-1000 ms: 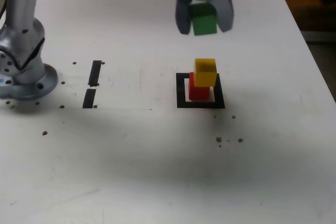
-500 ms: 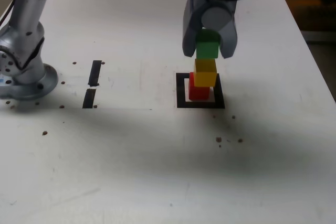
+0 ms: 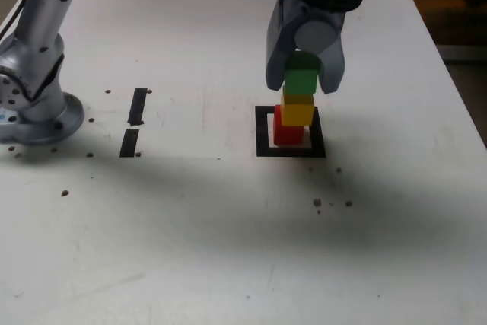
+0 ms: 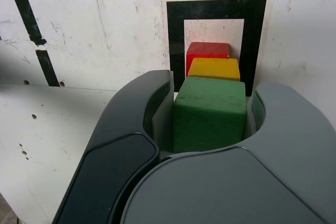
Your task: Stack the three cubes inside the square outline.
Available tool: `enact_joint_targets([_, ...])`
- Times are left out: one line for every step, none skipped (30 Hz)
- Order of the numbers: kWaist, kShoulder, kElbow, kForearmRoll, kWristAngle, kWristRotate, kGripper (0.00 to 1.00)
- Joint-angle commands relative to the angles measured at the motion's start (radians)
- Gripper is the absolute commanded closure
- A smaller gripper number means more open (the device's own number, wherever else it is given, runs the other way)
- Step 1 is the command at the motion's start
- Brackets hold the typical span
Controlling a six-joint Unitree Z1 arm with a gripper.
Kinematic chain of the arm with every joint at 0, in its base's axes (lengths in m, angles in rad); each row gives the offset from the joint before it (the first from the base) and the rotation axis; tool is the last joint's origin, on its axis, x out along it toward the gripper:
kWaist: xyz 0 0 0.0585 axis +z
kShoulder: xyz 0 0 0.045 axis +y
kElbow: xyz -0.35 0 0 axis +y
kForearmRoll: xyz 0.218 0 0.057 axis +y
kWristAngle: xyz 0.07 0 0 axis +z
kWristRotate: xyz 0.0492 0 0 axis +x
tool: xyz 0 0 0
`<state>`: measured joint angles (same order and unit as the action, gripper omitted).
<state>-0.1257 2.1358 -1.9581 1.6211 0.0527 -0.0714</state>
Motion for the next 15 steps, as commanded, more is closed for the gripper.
enact_joint_targets([0.001,0.008,-0.003,0.011,-0.002,0.001,0.83])
enact_joint_targets([0.001,0.01,-0.003,0.011,-0.003,0.001,0.82])
enact_joint_targets([0.001,0.011,-0.004,0.011,-0.004,0.001,0.82])
enact_joint_targets([0.001,0.013,-0.004,0.011,-0.004,0.002,0.82])
enact_joint_targets([0.001,0.014,-0.005,0.01,-0.005,0.002,0.82])
enact_joint_targets([0.001,0.016,-0.005,0.01,-0.005,0.002,0.81])
enact_joint_targets([0.001,0.017,-0.005,0.01,-0.005,0.002,0.79])
enact_joint_targets([0.001,0.018,-0.004,0.01,-0.005,0.002,0.77])
enact_joint_targets([0.001,0.019,-0.002,0.01,-0.006,0.004,0.75])
enact_joint_targets([0.001,0.02,-0.001,0.01,-0.008,0.005,0.72])
enact_joint_targets([0.001,0.02,0.001,0.011,-0.009,0.006,0.68])
enact_joint_targets([0.001,0.021,0.002,0.011,-0.011,0.007,0.63])
enact_joint_targets([0.001,0.022,0.004,0.011,-0.013,0.008,0.58])
enact_joint_targets([0.001,0.022,0.004,0.011,-0.015,0.01,0.5])
enact_joint_targets([0.001,0.022,0.004,0.011,-0.017,0.011,0.44])
